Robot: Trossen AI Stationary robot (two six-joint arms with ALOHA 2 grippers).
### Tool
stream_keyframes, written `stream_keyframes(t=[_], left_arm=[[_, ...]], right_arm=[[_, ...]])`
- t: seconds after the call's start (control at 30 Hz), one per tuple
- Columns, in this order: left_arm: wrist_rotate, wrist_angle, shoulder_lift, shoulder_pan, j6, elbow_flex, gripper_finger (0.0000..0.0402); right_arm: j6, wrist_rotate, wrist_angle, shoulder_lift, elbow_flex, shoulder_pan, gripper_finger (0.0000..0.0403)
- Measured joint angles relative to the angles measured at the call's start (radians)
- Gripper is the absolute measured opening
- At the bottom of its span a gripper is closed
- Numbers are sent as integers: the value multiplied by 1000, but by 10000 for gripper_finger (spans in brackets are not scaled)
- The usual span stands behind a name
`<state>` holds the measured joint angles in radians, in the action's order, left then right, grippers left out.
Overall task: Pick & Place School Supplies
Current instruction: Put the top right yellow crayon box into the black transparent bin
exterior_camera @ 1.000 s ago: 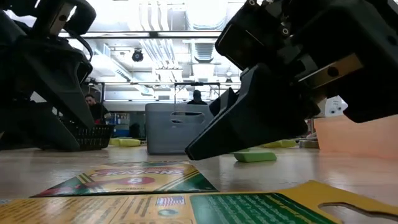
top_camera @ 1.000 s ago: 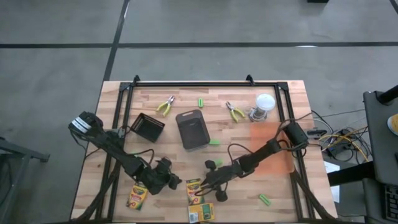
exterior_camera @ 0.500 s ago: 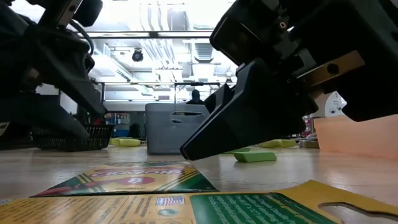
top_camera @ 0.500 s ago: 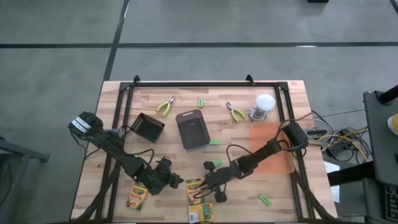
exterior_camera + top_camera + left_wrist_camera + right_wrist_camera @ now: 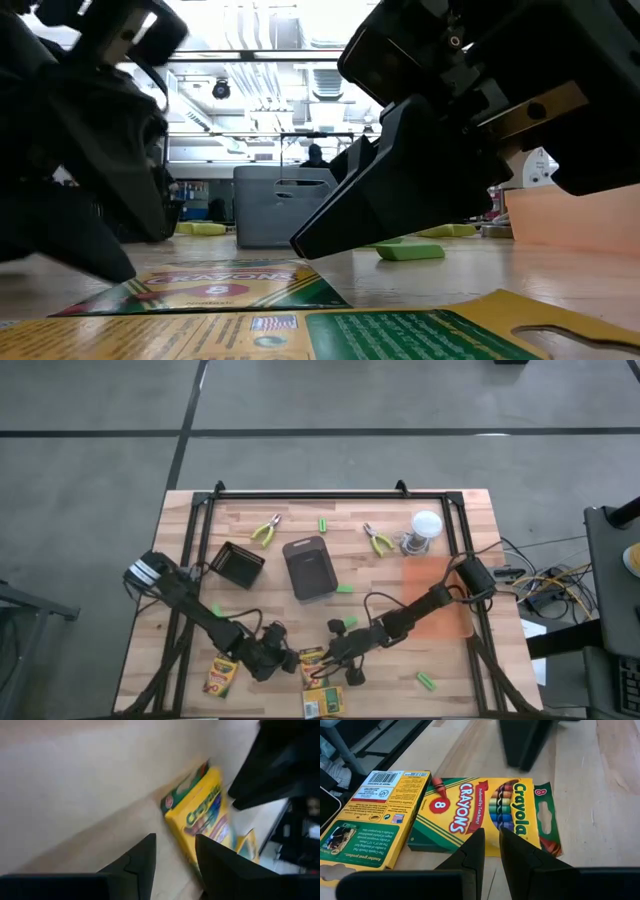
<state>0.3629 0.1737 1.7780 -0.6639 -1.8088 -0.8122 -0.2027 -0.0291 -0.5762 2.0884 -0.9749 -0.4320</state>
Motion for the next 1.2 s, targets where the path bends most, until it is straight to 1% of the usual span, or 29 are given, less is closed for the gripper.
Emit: stream_keyframes(t=[0.13, 0.27, 0.43, 1.1, 1.2], left_arm=[[-69, 11, 35, 17, 11, -35, 142], [-82, 7, 30, 22, 42, -38, 142], [-82, -18, 10, 26, 87, -35, 142], [-75, -34, 5, 35, 79, -34, 142], [-75, -34, 5, 36, 80, -34, 142]], right_arm=[[0, 0, 1, 0, 0, 0, 57], [0, 0, 4, 0, 2, 0, 57], [0, 0, 4, 1, 3, 0, 57], [22, 2, -5, 1, 3, -10, 57], [21, 2, -27, 1, 3, -10, 57]])
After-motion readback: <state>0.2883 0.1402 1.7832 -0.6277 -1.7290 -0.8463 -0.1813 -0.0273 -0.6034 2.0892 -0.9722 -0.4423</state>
